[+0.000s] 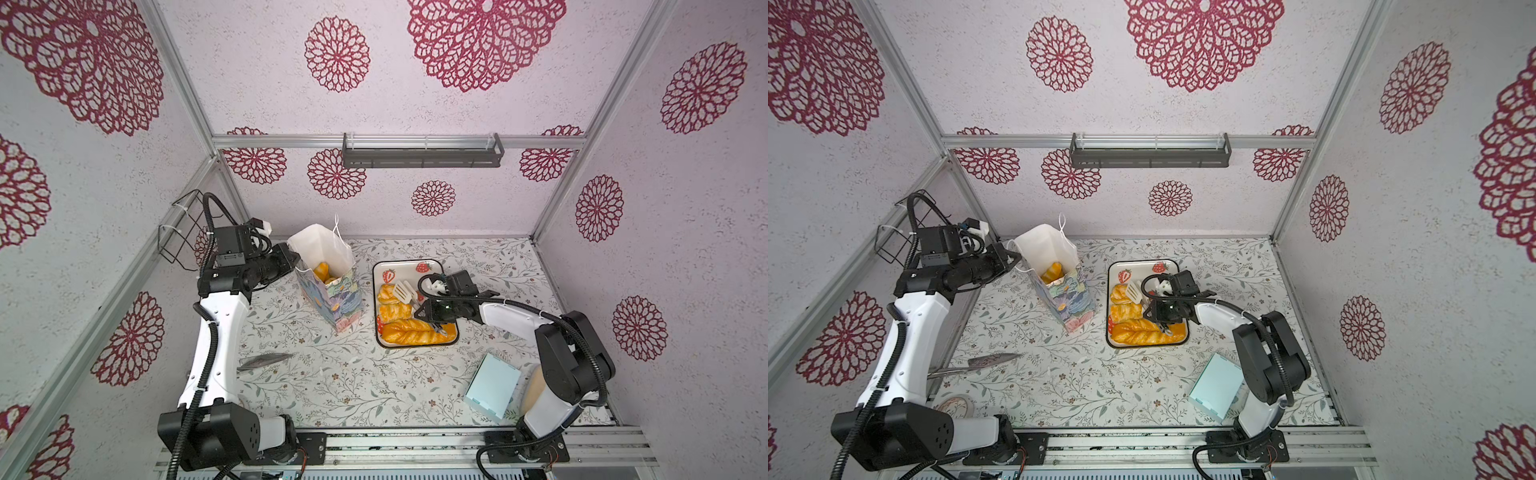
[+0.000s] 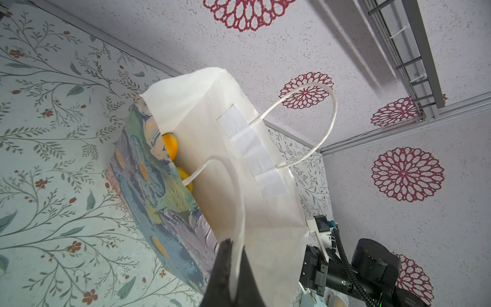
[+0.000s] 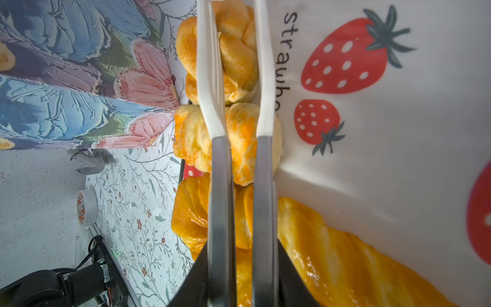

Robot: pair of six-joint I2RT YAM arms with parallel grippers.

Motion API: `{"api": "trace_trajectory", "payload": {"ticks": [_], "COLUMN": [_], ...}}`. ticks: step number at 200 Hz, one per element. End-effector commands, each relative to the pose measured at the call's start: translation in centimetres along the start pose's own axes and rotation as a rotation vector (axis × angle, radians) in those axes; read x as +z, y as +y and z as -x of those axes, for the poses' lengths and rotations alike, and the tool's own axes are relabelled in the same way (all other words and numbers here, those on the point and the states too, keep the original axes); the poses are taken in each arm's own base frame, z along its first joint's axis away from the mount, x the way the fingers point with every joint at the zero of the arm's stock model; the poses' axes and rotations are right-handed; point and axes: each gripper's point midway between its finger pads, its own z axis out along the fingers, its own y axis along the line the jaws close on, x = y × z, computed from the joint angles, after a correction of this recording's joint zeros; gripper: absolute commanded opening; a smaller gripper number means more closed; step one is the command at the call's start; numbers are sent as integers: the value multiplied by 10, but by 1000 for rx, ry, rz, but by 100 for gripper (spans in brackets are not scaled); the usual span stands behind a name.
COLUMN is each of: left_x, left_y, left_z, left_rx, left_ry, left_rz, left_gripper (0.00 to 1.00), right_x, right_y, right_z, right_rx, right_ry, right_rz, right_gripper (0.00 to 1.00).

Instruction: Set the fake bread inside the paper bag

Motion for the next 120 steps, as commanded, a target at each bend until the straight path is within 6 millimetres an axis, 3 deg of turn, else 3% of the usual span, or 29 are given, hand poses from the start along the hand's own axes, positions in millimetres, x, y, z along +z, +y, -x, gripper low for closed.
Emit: {"api": "trace_trajectory", "payload": {"ticks": [1, 50, 77, 120], "left_x": [0, 0, 0, 0], "left_y": [-5, -7, -7, -7], "left_z": [1, 4, 2, 2], "left_rx": [2, 1, 3, 1], "left_ry": [-4, -10, -8, -8], "left_rz": [-16, -20, -19, -18], "left_gripper": [1, 1, 1, 1], "right_x": [-14, -17, -20, -22], "right_y": [23, 25, 27, 26], "right_z": [20, 24, 26, 26], "right_rx": [-38, -43, -45, -47], "right_ry": [-63, -75, -82, -86], "right_rz": [59, 60, 62, 59], "right_gripper": [32, 32, 40, 41]}}
